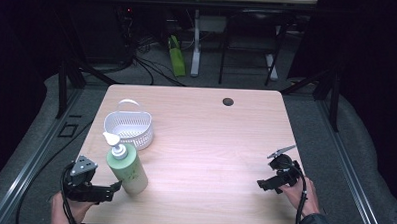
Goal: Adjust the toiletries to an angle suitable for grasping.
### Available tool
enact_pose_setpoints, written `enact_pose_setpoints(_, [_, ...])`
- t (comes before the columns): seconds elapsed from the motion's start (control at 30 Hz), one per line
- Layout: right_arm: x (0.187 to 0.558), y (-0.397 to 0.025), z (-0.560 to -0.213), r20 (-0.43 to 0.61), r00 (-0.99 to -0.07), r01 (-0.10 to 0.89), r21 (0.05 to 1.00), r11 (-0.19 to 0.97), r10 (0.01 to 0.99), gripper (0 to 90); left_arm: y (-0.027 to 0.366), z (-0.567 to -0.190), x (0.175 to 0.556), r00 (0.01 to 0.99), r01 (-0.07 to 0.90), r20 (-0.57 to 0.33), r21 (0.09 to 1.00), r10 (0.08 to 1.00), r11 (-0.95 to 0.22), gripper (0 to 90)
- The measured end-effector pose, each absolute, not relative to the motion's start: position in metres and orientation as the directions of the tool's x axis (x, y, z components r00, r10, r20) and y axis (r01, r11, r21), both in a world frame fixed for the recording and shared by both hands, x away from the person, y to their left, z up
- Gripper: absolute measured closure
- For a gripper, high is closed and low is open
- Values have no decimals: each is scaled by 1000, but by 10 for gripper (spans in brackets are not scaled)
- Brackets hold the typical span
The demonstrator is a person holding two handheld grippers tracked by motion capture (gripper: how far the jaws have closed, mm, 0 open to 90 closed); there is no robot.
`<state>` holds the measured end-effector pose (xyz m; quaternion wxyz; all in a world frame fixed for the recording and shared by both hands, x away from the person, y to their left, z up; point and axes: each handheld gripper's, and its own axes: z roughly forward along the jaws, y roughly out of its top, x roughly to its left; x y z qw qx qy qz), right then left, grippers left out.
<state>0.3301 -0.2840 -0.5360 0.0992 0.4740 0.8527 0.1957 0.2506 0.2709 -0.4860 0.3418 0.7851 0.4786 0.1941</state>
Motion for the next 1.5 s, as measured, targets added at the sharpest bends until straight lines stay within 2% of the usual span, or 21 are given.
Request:
enact_pose_setpoints(0.53, [330, -281, -536, 16, -549, 761, 423, 491, 836, 0, 272, -477, 247, 462, 571, -51, 781, 885, -253, 0])
enact_pose_setpoints(1.07, [330, -282, -539, 24, -537, 774, 410, 481, 843, 0, 254, -450, 236, 463, 397, -31, 901, 886, -176, 0])
enact_pose_setpoints(1.5, [329, -282, -538, 31, -527, 779, 418, 468, 849, 0, 240, -437, 249, 458, 336, -31, 931, 888, -141, 0])
